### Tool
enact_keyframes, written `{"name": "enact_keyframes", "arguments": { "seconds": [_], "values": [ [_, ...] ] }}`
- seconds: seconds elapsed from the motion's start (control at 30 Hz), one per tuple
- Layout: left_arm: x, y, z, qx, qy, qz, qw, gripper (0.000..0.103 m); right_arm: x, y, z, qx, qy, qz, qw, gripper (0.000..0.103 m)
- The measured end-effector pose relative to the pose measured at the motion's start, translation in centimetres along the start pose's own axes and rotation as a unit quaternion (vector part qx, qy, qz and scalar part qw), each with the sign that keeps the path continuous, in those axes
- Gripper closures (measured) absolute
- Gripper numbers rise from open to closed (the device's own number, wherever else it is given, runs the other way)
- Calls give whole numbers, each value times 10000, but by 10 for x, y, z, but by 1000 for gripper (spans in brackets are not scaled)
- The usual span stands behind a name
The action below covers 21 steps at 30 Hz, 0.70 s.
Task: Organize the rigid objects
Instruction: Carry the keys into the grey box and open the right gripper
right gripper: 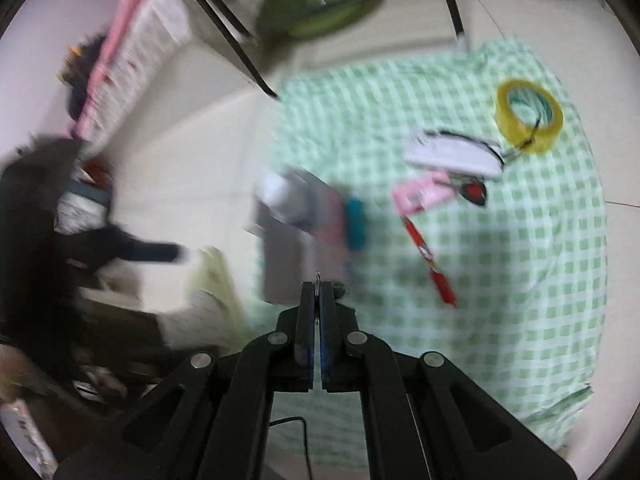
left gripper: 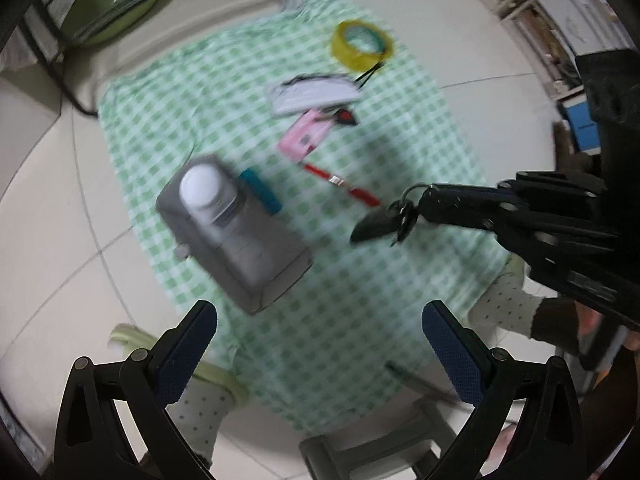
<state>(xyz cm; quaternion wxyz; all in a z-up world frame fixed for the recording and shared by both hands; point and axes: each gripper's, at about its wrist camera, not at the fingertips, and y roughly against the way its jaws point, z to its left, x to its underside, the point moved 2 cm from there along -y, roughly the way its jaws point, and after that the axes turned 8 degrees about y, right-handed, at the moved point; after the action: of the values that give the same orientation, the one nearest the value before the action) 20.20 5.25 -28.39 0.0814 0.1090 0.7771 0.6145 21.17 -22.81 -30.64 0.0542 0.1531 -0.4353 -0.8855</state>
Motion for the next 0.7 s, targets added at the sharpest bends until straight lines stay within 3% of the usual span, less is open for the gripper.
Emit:
{"name": "enact_keyframes", "arguments": {
  "seconds": [0.13, 0.2, 0.27, 0.3, 0.37, 0.43, 0.5, 0.53, 0.57, 0.67, 0.7],
  "values": [
    [6, 18, -9, 147, -334, -555, 9978, 1, -8, 29, 25, -612, -116, -279, 9977, 99],
    [11, 24, -13, 239, -512, -738, 9957, 9, -9, 39, 38, -790, -134, -362, 9961, 99],
    [18, 29, -15, 137, -645, -979, 9930, 28, -13, 43, 49, -920, -161, -415, 9948, 99],
    [21, 30, -14, -23, -667, -1085, 9919, 47, -13, 43, 50, -938, -170, -431, 9945, 99],
    [26, 28, -10, -57, -577, -1062, 9927, 75, -14, 43, 56, -869, -159, -440, 9951, 99],
    [30, 25, -3, 98, -393, -950, 9947, 78, -14, 39, 57, -751, -180, -440, 9960, 99],
    [32, 22, 7, -76, -226, -885, 9958, 89, -12, 34, 52, -742, -306, -412, 9959, 98],
    [29, 21, 11, -176, -134, -856, 9961, 89, -11, 31, 49, -718, -411, -381, 9958, 98],
    [26, 20, 17, -239, -35, -822, 9963, 89, -8, 25, 43, -577, -607, -251, 9962, 89],
    [21, 11, 40, -416, 381, -642, 9963, 89, 7, 10, 19, -155, -1208, 230, 9923, 44],
    [19, 9, 44, -471, 494, -600, 9959, 90, 13, 7, 10, 94, -1400, 352, 9895, 34]
  ]
}}
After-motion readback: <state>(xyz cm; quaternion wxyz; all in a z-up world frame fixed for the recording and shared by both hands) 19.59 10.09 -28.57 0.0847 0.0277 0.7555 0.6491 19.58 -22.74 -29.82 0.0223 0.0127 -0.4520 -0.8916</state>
